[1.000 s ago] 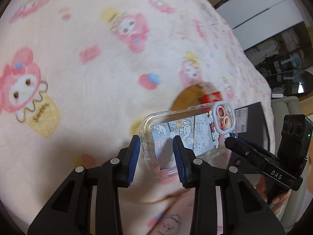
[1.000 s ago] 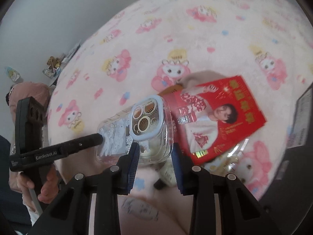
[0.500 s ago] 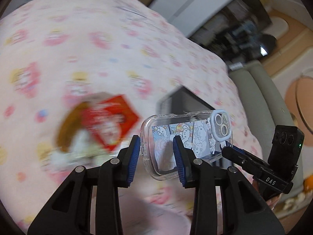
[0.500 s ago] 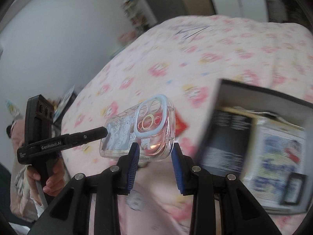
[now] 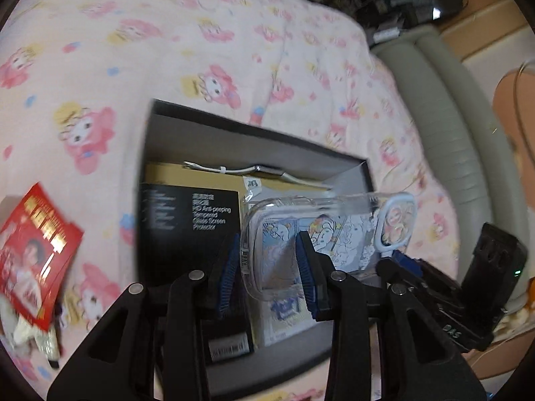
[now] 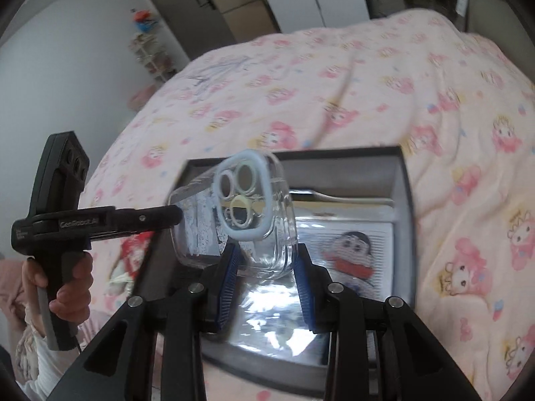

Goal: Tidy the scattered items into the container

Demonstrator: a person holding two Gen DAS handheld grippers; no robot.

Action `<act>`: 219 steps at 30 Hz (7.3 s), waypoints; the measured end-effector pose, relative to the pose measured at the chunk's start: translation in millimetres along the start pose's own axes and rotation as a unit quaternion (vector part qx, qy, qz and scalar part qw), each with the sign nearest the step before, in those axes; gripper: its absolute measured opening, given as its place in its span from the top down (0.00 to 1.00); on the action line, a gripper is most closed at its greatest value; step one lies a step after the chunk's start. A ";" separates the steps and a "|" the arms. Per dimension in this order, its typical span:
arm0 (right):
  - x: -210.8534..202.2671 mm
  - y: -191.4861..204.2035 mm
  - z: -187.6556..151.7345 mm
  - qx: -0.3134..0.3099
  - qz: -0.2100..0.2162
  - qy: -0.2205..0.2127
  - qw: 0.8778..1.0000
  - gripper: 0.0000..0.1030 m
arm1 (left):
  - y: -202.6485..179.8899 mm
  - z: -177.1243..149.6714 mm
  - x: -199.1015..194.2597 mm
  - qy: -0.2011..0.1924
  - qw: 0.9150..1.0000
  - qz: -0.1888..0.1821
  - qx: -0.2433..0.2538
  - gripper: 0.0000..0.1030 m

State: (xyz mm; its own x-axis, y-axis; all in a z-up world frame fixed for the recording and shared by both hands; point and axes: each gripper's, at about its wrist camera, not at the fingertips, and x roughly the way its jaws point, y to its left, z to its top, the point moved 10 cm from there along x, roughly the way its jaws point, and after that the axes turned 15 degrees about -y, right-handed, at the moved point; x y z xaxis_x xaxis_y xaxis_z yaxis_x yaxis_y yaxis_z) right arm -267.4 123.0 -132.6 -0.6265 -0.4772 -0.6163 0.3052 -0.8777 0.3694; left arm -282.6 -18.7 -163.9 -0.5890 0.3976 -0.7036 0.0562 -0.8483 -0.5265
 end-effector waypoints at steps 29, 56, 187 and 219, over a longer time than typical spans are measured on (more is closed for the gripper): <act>7.0 -30.9 -19.7 -0.068 -0.127 0.003 0.990 0.67 | 18.0 -31.6 29.3 0.022 1.000 0.018 -0.007 0.67; 56.2 -25.6 -51.1 -0.031 -0.061 0.108 0.992 0.68 | -1.3 -46.8 45.2 0.071 0.997 -0.006 0.000 0.82; 39.3 297.6 -91.9 -0.034 0.194 0.098 0.975 0.69 | 165.5 -85.2 -242.2 -0.151 0.979 -0.028 -0.136 0.65; -56.5 38.0 -154.7 0.153 0.037 0.059 0.986 0.69 | -7.2 -193.1 -66.0 0.067 0.997 -0.011 -0.030 0.64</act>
State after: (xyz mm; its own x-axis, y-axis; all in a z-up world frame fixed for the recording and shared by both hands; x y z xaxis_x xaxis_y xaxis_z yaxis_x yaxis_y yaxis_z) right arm -109.5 109.9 -191.4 -0.5169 -0.5575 -0.6497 0.1052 -0.7945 0.5980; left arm -88.4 28.7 -205.9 -0.4786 0.4623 -0.7465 0.0942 -0.8182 -0.5671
